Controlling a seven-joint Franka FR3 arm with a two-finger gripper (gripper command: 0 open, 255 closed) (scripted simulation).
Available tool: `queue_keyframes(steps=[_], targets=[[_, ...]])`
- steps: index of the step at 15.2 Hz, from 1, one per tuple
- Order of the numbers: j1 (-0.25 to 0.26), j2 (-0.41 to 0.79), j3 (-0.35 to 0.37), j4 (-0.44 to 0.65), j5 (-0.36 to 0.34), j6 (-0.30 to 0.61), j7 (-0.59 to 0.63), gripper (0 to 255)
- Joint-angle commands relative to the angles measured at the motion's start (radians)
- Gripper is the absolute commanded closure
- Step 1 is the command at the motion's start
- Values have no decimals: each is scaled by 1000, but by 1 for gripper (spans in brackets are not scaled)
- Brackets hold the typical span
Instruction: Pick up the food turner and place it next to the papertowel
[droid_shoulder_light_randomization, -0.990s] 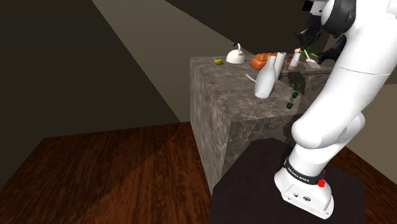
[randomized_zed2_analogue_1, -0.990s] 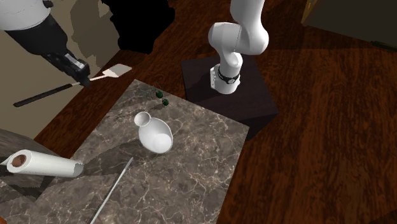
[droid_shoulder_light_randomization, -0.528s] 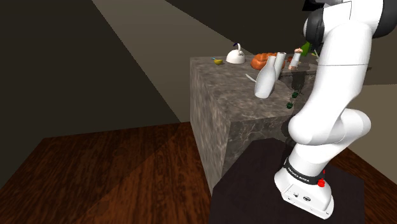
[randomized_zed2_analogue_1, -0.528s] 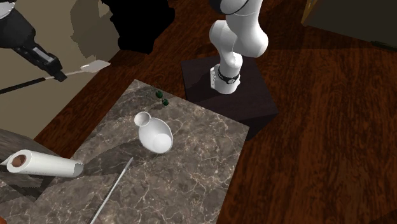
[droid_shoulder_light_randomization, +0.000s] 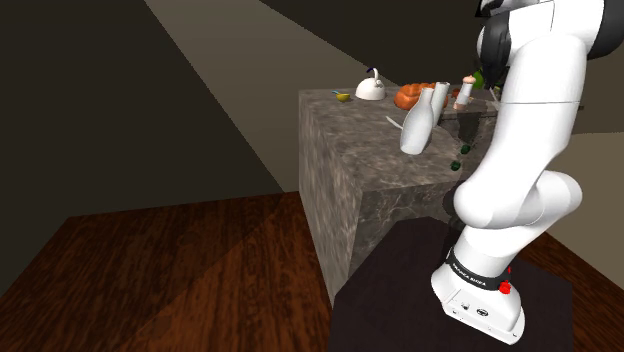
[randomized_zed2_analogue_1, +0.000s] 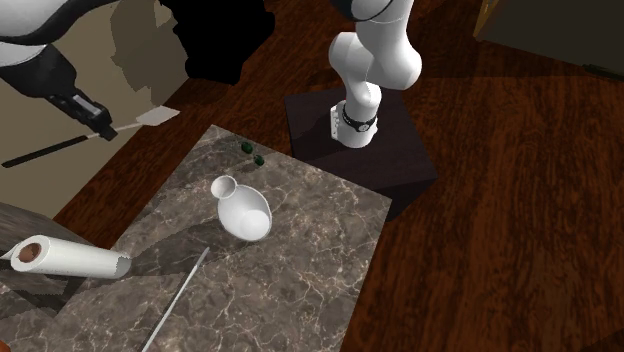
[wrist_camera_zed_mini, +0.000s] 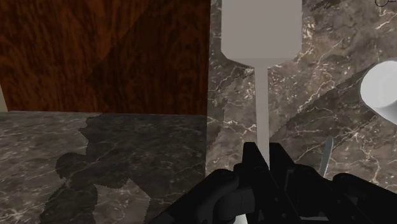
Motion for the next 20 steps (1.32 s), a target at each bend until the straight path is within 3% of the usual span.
queue_keyframes(steps=[1,20], targets=[[8,-7,0,-36,-4,31,-1,255],[37,-2,13,-289,11,283,-26,255]])
